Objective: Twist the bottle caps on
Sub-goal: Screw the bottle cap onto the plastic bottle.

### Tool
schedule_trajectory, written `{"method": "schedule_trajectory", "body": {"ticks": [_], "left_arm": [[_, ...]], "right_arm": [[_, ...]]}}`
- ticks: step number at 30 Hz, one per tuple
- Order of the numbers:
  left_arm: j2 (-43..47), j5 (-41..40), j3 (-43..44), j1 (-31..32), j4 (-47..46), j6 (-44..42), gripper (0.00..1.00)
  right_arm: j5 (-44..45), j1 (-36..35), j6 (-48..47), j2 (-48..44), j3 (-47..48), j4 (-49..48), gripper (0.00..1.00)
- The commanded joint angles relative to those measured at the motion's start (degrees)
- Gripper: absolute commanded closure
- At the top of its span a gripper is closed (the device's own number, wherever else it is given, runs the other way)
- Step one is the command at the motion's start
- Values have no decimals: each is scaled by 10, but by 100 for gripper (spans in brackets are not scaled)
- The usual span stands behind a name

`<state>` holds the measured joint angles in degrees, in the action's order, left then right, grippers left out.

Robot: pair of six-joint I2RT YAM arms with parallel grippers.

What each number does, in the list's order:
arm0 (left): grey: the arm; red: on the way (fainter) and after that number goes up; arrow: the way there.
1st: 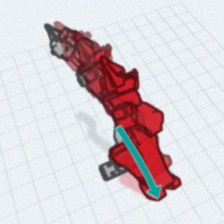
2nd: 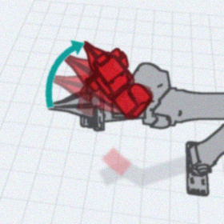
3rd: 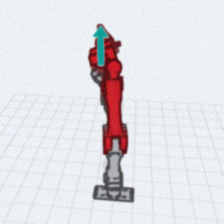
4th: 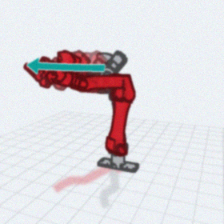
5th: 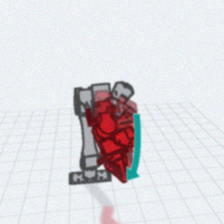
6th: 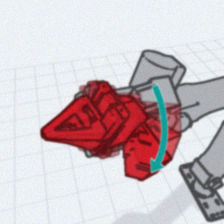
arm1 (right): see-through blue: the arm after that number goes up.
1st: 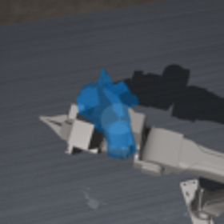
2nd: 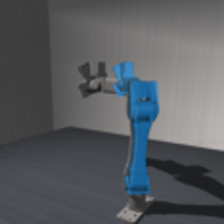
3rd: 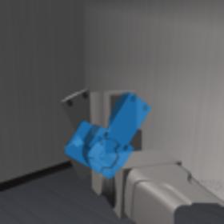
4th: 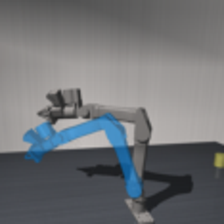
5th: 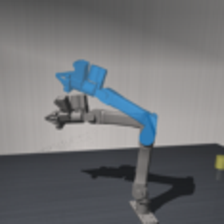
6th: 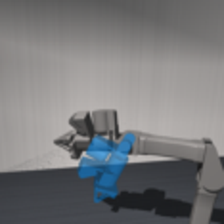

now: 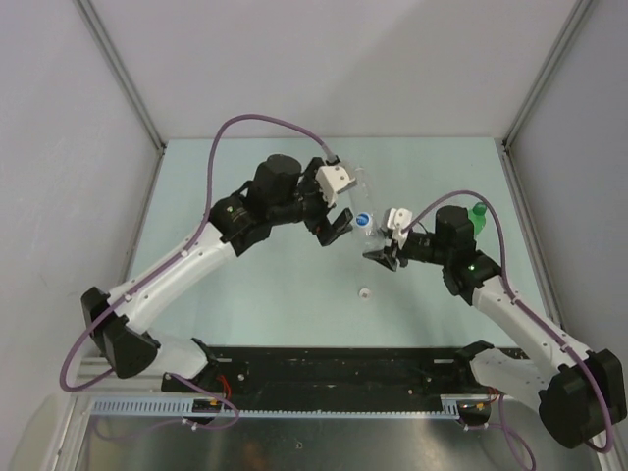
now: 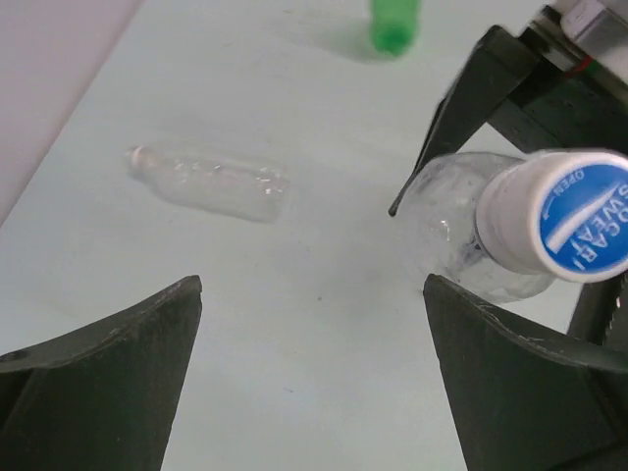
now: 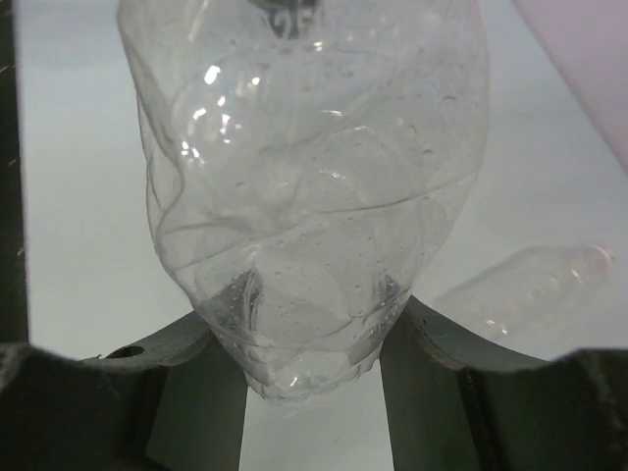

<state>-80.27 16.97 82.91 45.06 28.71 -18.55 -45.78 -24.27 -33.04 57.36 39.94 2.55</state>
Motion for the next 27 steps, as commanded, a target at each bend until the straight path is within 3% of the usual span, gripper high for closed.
{"method": "schedule_trajectory", "body": {"ticks": [1, 5, 10, 17, 27], "left_arm": [[70, -140, -35, 11, -94, 165, 1], [89, -262, -34, 48, -99, 221, 1], [74, -350, 48, 80, -98, 326, 1], [30, -371, 107, 88, -96, 434, 1], [-38, -362, 150, 100, -92, 479, 7]], "right_arm": [[182, -5, 163, 5, 1, -166, 100], [347, -32, 207, 20, -4, -211, 100], [549, -101, 195, 47, -5, -243, 100], [622, -145, 192, 71, -23, -316, 100], [713, -181, 163, 128, -44, -415, 100]]}}
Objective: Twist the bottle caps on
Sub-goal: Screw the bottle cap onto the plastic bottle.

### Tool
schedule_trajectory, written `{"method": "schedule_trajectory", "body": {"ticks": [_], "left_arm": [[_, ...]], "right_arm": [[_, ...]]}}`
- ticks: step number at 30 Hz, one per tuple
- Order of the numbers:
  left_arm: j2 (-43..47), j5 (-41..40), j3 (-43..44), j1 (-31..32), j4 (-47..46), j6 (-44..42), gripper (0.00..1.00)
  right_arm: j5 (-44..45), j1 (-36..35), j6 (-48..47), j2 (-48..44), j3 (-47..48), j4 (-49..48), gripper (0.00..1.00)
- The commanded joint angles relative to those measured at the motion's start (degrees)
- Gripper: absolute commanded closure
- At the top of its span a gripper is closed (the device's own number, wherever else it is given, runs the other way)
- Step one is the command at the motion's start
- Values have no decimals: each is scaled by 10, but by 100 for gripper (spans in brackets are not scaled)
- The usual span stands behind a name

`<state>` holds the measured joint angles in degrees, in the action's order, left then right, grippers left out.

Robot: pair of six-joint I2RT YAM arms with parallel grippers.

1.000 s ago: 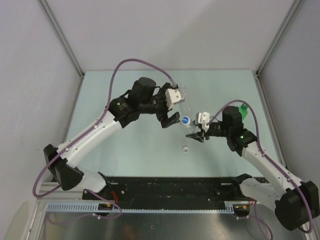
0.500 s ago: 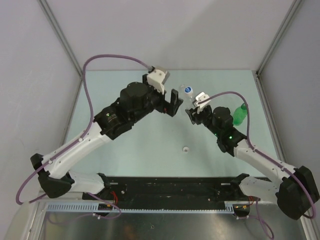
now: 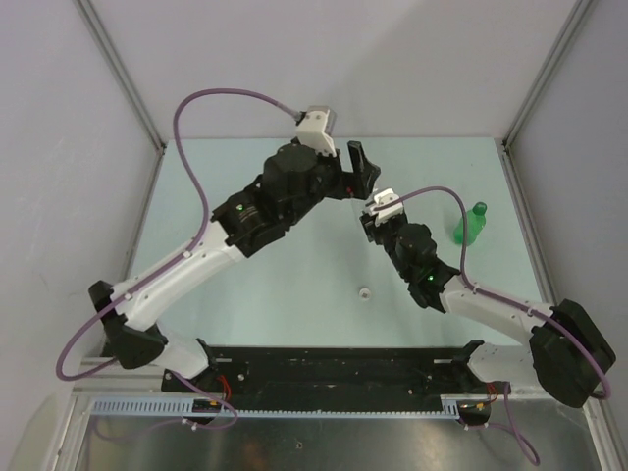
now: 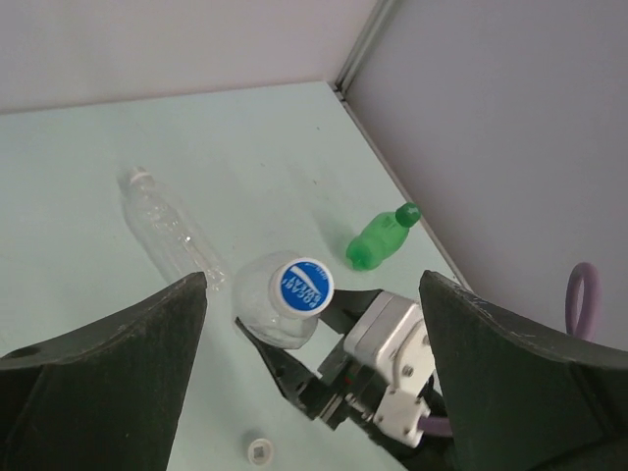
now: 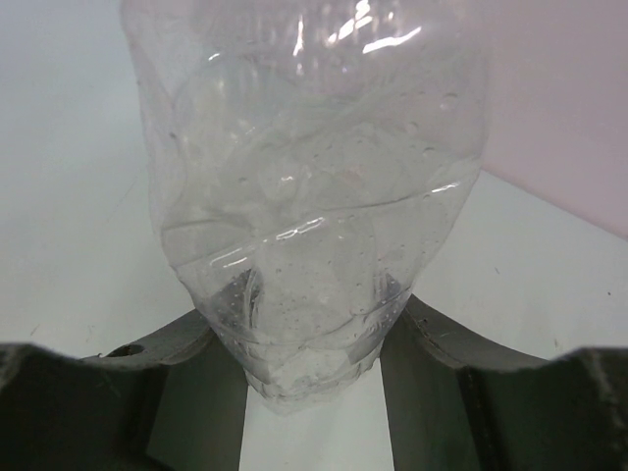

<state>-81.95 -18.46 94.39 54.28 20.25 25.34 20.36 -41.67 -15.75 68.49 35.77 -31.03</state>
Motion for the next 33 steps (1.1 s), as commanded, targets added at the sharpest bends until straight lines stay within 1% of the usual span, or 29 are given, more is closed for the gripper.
{"method": "schedule_trajectory", "body": {"ticks": [1, 12, 16, 25, 30, 33], "left_arm": [[-27, -9, 40, 8, -7, 42, 7], [-76, -70, 77, 21, 30, 59, 21], [-93, -71, 92, 22, 43, 63, 28], [-101, -98, 100, 29, 62, 67, 36], [-105, -89, 104, 30, 67, 69, 41], [-107, -85, 106, 30, 69, 69, 46]], "right_arm": [[52, -8, -8, 20, -3, -83, 100], [53, -12, -10, 27, -5, -91, 100], [54, -13, -12, 26, -5, -89, 100], [54, -15, -14, 22, -6, -83, 100], [54, -15, -14, 21, -5, -81, 100], [53, -15, -13, 21, -5, -79, 100]]}}
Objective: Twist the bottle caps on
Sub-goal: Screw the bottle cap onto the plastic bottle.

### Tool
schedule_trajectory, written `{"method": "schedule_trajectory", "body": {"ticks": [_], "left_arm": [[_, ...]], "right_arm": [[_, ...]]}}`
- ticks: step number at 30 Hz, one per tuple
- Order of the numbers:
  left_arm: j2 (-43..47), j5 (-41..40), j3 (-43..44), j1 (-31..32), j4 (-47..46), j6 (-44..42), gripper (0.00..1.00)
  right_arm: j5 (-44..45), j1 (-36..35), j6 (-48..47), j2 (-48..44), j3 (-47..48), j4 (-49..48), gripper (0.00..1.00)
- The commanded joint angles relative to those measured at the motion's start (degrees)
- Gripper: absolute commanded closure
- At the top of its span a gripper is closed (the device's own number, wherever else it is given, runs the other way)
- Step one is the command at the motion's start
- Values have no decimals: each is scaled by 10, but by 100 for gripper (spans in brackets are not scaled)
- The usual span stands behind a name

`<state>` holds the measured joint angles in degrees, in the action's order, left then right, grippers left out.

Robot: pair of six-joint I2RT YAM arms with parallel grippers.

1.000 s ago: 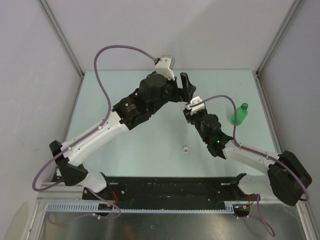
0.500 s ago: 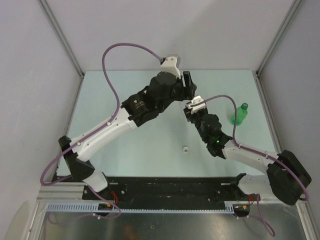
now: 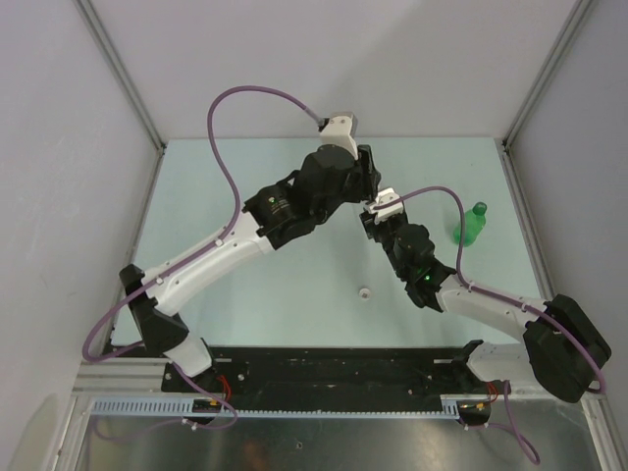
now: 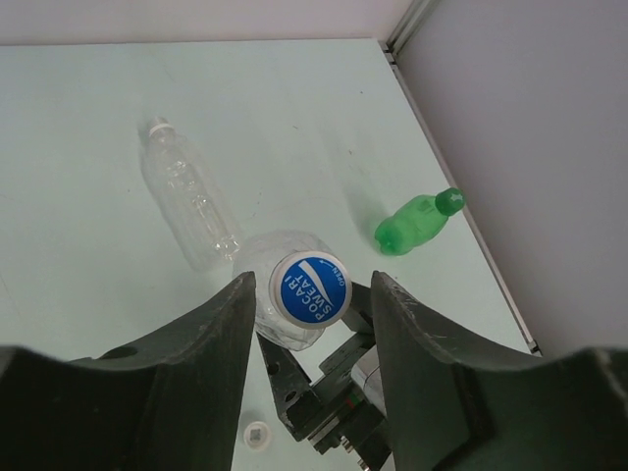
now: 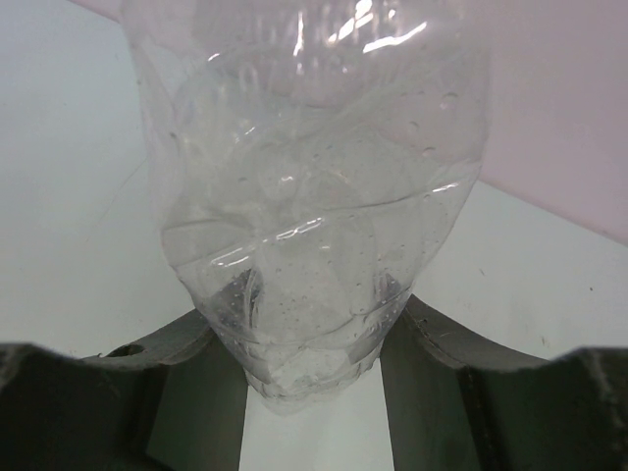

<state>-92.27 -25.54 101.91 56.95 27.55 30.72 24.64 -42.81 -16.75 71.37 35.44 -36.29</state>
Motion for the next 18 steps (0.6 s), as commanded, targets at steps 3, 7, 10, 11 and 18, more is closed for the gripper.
{"method": "schedule_trajectory", "body": {"ticks": [3, 7, 10, 11, 18], "left_arm": [[-7, -5, 34, 4, -3, 17, 49], [-11, -16, 38, 10, -1, 14, 55], [-14, -23, 43, 13, 1, 9, 61], [-16, -25, 45, 14, 2, 6, 63], [-26, -48, 59, 28, 15, -24, 80]], "right_arm": [[11, -3, -2, -9, -2, -26, 100], [8, -4, -1, -9, -2, -24, 100], [6, -4, -1, -8, -2, -22, 100], [5, -4, -2, -8, -2, -20, 100], [-7, -4, -5, -7, -2, -13, 100]]}}
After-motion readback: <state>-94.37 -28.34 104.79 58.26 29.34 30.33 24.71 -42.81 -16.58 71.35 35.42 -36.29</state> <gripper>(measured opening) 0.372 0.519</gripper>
